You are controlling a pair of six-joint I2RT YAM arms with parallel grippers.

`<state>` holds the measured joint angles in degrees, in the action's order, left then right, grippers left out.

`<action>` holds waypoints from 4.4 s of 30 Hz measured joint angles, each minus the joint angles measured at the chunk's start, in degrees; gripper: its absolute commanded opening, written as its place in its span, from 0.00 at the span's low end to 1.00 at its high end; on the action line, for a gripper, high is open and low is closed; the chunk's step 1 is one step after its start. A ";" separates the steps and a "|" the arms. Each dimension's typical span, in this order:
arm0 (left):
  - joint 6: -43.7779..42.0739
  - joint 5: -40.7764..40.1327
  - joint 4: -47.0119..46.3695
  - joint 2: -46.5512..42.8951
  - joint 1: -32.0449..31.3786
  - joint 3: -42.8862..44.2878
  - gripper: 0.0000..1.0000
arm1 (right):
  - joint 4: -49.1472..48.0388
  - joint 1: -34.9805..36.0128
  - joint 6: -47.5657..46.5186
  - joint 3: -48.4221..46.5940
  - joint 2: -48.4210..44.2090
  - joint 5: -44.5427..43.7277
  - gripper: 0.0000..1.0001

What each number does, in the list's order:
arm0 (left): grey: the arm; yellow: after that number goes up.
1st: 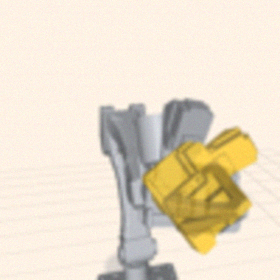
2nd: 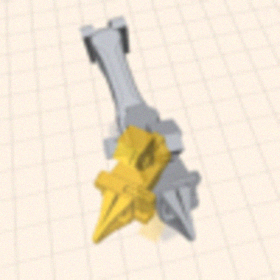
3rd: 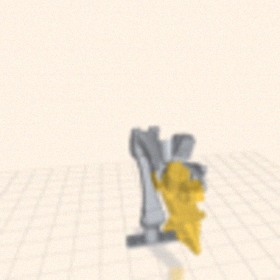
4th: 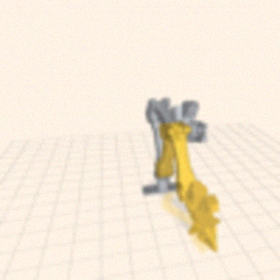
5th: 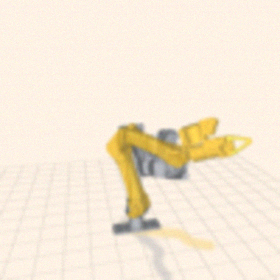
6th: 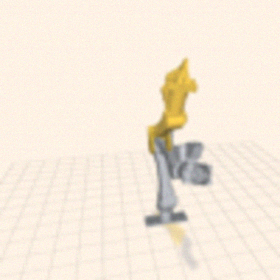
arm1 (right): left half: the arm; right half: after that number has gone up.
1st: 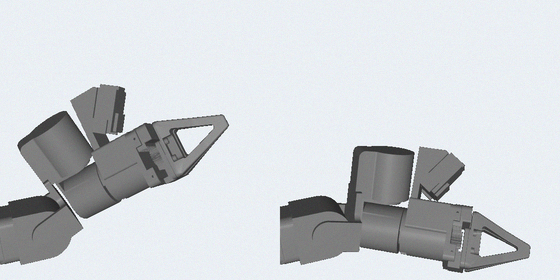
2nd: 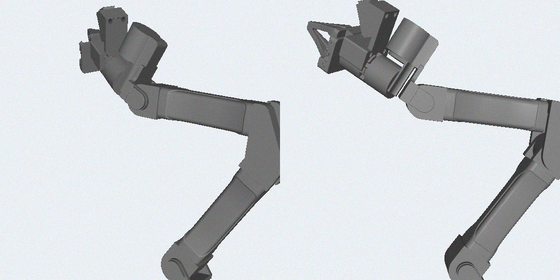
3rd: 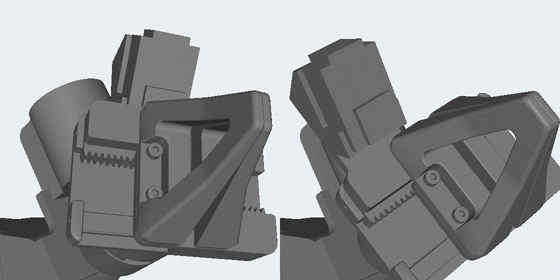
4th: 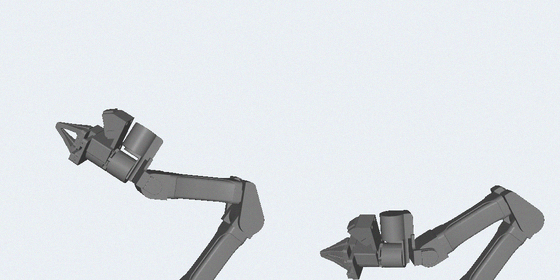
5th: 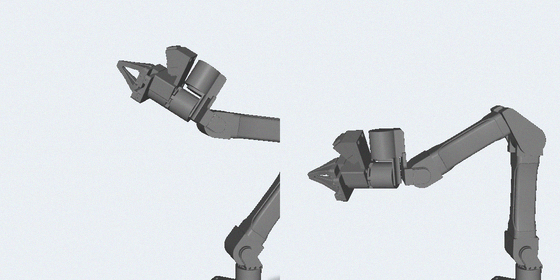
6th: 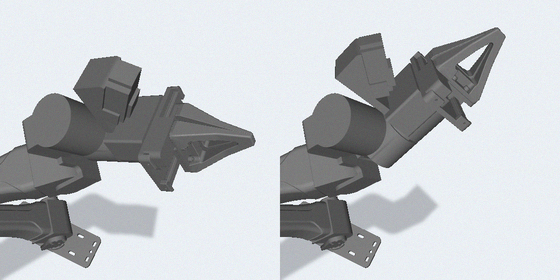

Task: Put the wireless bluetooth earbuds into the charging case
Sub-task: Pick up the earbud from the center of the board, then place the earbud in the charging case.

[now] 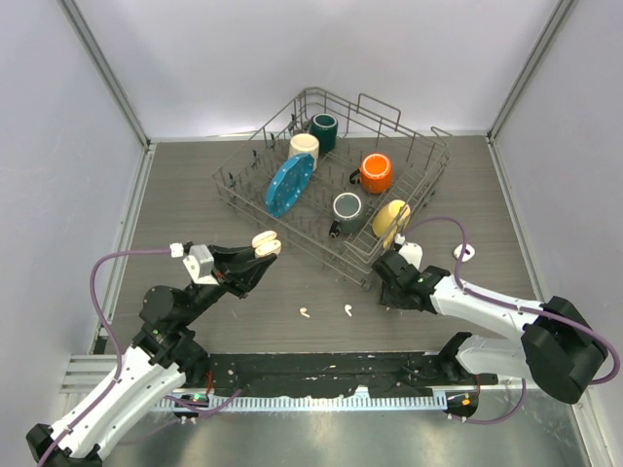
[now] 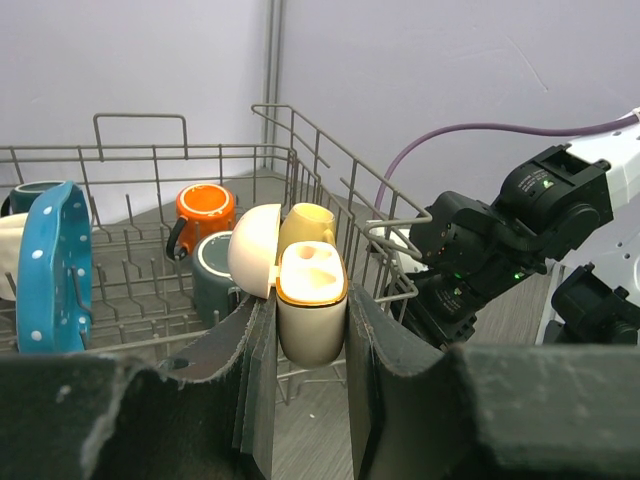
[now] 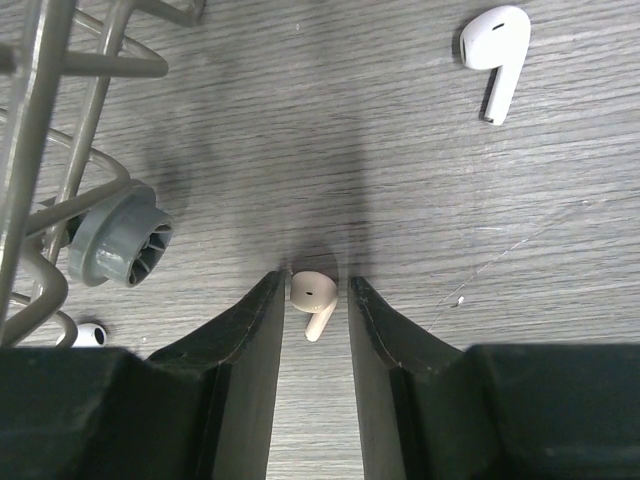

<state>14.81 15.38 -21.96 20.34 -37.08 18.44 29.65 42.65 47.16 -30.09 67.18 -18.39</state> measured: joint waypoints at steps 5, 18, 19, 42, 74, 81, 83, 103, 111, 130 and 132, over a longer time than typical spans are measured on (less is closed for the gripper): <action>0.00 -0.02 0.02 0.00 0.00 -0.02 0.00 | 0.09 0.00 0.17 -0.02 0.00 -0.13 0.37; 0.57 -0.55 0.04 -0.02 0.00 -0.68 0.00 | 0.90 0.00 0.85 -0.52 0.72 -0.81 0.34; 0.68 -0.63 0.07 -0.09 0.00 -0.72 0.00 | 0.90 0.04 0.90 -0.52 0.72 -0.83 0.35; 1.38 -1.27 0.02 -0.74 0.00 -1.01 0.00 | 1.64 0.11 4.70 -0.52 0.76 -2.10 0.24; 3.21 -2.10 -1.42 3.43 0.00 -1.09 0.00 | 15.78 0.50 -11.17 -23.10 -26.86 -0.39 0.02; 3.19 2.45 -2.01 7.76 0.00 -0.57 0.00 | 9.94 1.46 -16.50 -30.42 -21.64 4.61 0.01; 3.21 3.30 -2.05 8.41 0.00 -0.44 0.00 | 7.78 1.99 -17.49 -31.32 -20.46 5.77 0.01; 4.31 9.20 -5.40 12.55 0.00 1.60 0.00 | -6.23 19.61 -17.88 -30.75 -17.16 -2.12 0.01; 4.50 10.49 -5.73 12.22 0.00 2.03 0.00 | -14.21 32.35 -21.92 -30.47 -11.30 -12.22 0.01; 3.96 14.91 -7.19 11.28 0.00 2.03 0.00 | -26.58 36.26 -27.15 -29.51 -6.82 -19.21 0.01; 3.82 15.23 -7.50 11.32 0.00 2.03 0.00 | -27.17 36.26 -27.15 -29.35 -6.80 -19.19 0.01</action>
<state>18.63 30.61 -29.45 31.66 -37.08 20.47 2.48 78.91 20.01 -59.44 60.38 -37.58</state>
